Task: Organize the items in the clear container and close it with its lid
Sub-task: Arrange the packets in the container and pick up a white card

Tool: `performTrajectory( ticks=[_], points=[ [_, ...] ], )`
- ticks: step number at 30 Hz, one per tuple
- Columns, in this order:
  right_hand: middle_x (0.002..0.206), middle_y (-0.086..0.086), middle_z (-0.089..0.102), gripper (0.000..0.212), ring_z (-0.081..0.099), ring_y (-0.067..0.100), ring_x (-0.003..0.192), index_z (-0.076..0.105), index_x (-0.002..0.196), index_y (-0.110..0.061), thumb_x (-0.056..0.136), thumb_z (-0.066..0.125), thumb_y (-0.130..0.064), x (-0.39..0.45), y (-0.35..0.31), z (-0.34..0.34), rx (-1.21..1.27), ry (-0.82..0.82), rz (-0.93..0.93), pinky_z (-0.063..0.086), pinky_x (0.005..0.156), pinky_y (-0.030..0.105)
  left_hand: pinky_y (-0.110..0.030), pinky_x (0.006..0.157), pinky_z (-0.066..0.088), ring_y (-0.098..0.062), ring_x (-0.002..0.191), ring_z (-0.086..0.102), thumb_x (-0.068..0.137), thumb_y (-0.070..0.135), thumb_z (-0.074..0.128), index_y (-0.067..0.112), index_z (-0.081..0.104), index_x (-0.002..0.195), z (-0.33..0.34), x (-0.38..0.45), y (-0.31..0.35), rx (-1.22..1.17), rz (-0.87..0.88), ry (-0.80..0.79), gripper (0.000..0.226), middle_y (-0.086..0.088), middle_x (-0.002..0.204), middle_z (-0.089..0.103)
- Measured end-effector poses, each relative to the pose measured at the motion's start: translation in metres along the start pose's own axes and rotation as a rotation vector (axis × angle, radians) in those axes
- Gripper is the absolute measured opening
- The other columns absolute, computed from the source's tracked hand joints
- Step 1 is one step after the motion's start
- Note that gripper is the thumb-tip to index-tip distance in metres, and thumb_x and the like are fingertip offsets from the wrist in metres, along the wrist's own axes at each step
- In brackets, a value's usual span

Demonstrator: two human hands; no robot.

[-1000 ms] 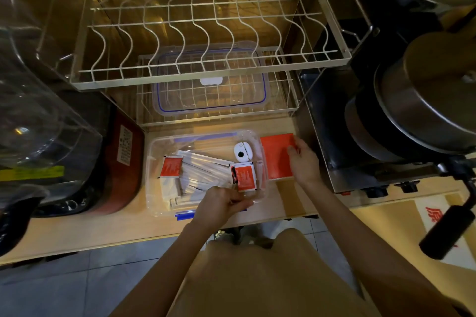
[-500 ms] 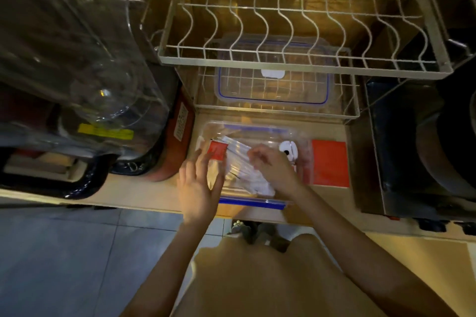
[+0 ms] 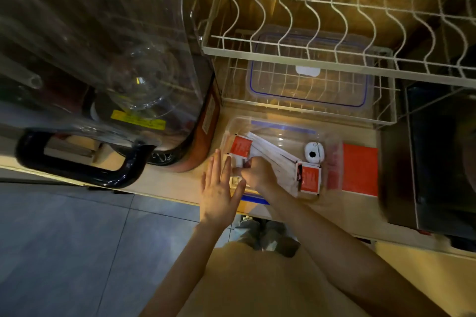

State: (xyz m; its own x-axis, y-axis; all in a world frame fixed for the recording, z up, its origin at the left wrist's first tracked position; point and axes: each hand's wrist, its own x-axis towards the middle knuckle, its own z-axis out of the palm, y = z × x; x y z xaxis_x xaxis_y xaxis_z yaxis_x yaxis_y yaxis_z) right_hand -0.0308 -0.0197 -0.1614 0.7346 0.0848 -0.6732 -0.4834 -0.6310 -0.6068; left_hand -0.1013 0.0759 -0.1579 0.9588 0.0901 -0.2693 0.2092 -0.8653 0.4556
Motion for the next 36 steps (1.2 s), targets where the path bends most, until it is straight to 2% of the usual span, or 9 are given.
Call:
performTrajectory(
  ticks=[5, 11, 16, 18, 20, 24, 27, 30, 36],
  points=[
    [0.091, 0.008, 0.068, 0.014, 0.056, 0.015, 0.080, 0.066, 0.085, -0.013, 0.081, 0.069, -0.026, 0.002, -0.007, -0.004, 0.061, -0.066, 0.047, 0.043, 0.071, 0.024, -0.042, 0.118, 0.018, -0.021, 0.147, 0.007, 0.084, 0.058, 0.014, 0.024, 0.007, 0.147, 0.000, 0.000, -0.002, -0.052, 0.016, 0.010, 0.072, 0.009, 0.151, -0.014],
    [0.063, -0.001, 0.056, 0.015, 0.047, 0.008, 0.055, 0.067, 0.083, -0.009, 0.079, 0.070, -0.023, 0.001, -0.008, -0.028, 0.125, -0.122, 0.097, 0.035, 0.051, 0.018, -0.042, 0.116, 0.021, -0.019, 0.146, 0.012, 0.081, 0.061, 0.010, 0.032, -0.009, 0.142, -0.002, -0.001, 0.000, -0.073, 0.023, -0.029, 0.070, 0.014, 0.149, -0.020],
    [0.065, 0.004, 0.061, 0.013, 0.048, 0.009, 0.054, 0.070, 0.083, -0.005, 0.082, 0.065, -0.017, -0.012, -0.001, -0.064, 0.214, -0.115, 0.025, 0.037, 0.047, 0.018, -0.045, 0.118, 0.012, -0.027, 0.147, 0.005, 0.077, 0.059, 0.007, 0.013, 0.018, 0.146, -0.006, -0.003, 0.010, 0.035, -0.076, -0.008, 0.083, -0.003, 0.159, -0.002],
    [0.063, 0.001, 0.061, 0.006, 0.050, 0.008, 0.057, 0.066, 0.086, -0.012, 0.082, 0.067, -0.016, -0.016, 0.006, -0.081, 0.218, -0.091, -0.029, 0.039, 0.047, 0.017, -0.048, 0.117, 0.011, -0.031, 0.146, 0.006, 0.080, 0.054, 0.013, 0.011, 0.028, 0.143, -0.008, -0.003, 0.023, 0.088, -0.035, 0.053, 0.078, -0.012, 0.158, 0.010],
    [0.070, 0.002, 0.062, 0.018, 0.055, 0.011, 0.063, 0.064, 0.097, -0.010, 0.080, 0.070, -0.013, -0.020, 0.013, -0.096, 0.256, -0.066, -0.073, 0.044, 0.052, 0.020, -0.048, 0.117, 0.003, -0.027, 0.146, -0.001, 0.082, 0.052, 0.014, 0.015, 0.026, 0.144, -0.005, -0.002, 0.035, 0.108, 0.068, 0.031, 0.074, -0.010, 0.159, 0.007],
    [0.085, -0.004, 0.063, 0.029, 0.061, 0.006, 0.074, 0.063, 0.110, -0.001, 0.082, 0.068, -0.003, -0.038, 0.027, -0.128, 0.405, 0.137, -0.129, 0.049, 0.059, 0.009, -0.043, 0.115, -0.014, -0.013, 0.141, -0.019, 0.077, 0.070, -0.009, 0.020, 0.020, 0.146, 0.010, -0.002, 0.059, 0.056, 0.235, -0.112, 0.089, 0.000, 0.159, -0.001],
    [0.081, -0.006, 0.063, 0.026, 0.063, 0.000, 0.060, 0.062, 0.109, 0.000, 0.084, 0.066, -0.004, -0.050, 0.046, -0.150, 0.606, 0.356, -0.117, 0.049, 0.051, 0.008, -0.038, 0.112, -0.018, -0.008, 0.138, -0.019, 0.071, 0.068, -0.020, 0.021, 0.022, 0.145, 0.022, 0.000, 0.072, 0.094, 0.268, -0.115, 0.098, 0.002, 0.159, 0.002],
    [0.087, -0.007, 0.063, 0.025, 0.059, 0.005, 0.073, 0.060, 0.110, -0.012, 0.086, 0.065, -0.015, -0.057, 0.065, -0.168, 0.644, 0.535, -0.043, 0.049, 0.060, 0.016, -0.040, 0.114, -0.014, -0.008, 0.139, -0.016, 0.072, 0.069, -0.020, 0.021, 0.024, 0.145, 0.028, 0.003, 0.078, 0.128, 0.258, -0.117, 0.097, 0.001, 0.159, 0.006],
    [0.096, 0.015, 0.064, 0.034, 0.061, 0.021, 0.078, 0.058, 0.115, 0.001, 0.085, 0.065, -0.014, -0.046, 0.097, -0.193, 0.562, 0.691, 0.101, 0.048, 0.074, 0.030, -0.043, 0.118, -0.001, -0.016, 0.147, -0.001, 0.072, 0.056, -0.013, 0.023, 0.028, 0.143, 0.029, 0.004, 0.083, 0.212, 0.183, -0.165, 0.089, -0.001, 0.159, 0.010]
  ],
)
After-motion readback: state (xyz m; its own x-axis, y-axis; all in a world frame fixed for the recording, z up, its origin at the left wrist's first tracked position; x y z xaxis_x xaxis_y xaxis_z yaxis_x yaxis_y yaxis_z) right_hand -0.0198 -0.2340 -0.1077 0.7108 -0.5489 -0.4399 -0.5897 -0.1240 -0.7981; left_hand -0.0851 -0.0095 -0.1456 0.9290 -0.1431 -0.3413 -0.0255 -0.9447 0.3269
